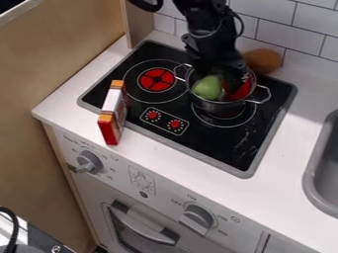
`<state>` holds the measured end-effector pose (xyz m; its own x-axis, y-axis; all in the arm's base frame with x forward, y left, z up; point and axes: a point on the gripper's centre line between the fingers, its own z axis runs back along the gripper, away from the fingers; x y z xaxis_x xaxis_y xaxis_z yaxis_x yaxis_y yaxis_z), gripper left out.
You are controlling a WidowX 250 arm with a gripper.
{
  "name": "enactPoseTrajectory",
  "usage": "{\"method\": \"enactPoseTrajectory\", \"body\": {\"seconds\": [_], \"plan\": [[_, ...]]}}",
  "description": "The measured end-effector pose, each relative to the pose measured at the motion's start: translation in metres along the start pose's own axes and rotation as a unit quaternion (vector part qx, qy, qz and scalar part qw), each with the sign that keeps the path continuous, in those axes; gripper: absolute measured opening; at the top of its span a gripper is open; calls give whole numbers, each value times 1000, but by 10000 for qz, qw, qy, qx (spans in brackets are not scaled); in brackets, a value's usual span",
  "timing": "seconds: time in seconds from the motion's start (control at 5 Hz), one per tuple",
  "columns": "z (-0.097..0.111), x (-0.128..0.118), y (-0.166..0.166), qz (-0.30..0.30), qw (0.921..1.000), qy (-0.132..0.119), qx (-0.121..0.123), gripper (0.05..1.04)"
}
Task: Moved the green object to the left burner
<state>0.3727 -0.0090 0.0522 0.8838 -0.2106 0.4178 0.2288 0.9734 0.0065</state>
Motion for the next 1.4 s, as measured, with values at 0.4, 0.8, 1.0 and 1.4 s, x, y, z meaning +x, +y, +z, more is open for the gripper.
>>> {"method": "enactPoseTrajectory", "body": {"seconds": [0.4, 0.8, 1.0, 1.4], "plan": [[-3, -6, 0, -107, 9998, 184, 4, 996], [-12, -15, -1, 3, 10000, -26, 42, 995], [-13, -15, -3, 40, 9999, -102, 35, 968], [-14, -21, -10, 251, 9996, 103, 48, 676]]}}
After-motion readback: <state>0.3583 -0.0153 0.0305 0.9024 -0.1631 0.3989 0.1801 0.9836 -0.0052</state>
